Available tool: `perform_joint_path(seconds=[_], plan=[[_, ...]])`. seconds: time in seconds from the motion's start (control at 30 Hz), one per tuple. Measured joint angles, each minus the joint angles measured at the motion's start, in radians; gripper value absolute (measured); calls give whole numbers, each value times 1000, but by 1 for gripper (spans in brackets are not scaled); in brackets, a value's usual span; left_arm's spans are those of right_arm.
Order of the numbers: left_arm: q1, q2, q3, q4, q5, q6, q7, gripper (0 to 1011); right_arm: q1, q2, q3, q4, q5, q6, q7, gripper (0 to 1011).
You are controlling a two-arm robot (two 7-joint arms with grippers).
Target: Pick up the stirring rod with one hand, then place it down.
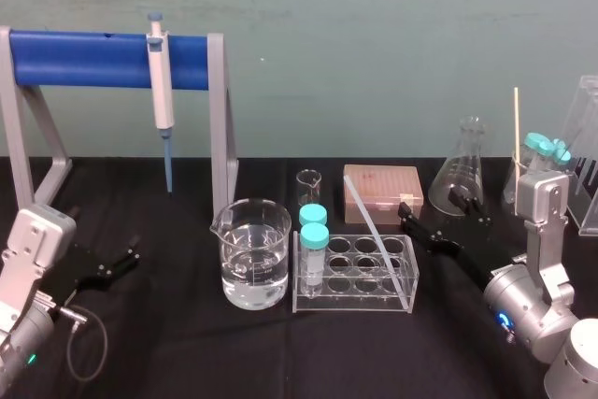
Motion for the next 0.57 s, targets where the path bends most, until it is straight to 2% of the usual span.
perform_joint_path(seconds=[0.57], plan=[[0, 0, 0, 0, 0, 0, 0, 1000, -1, 1, -1, -2, 0, -2, 1, 1002]])
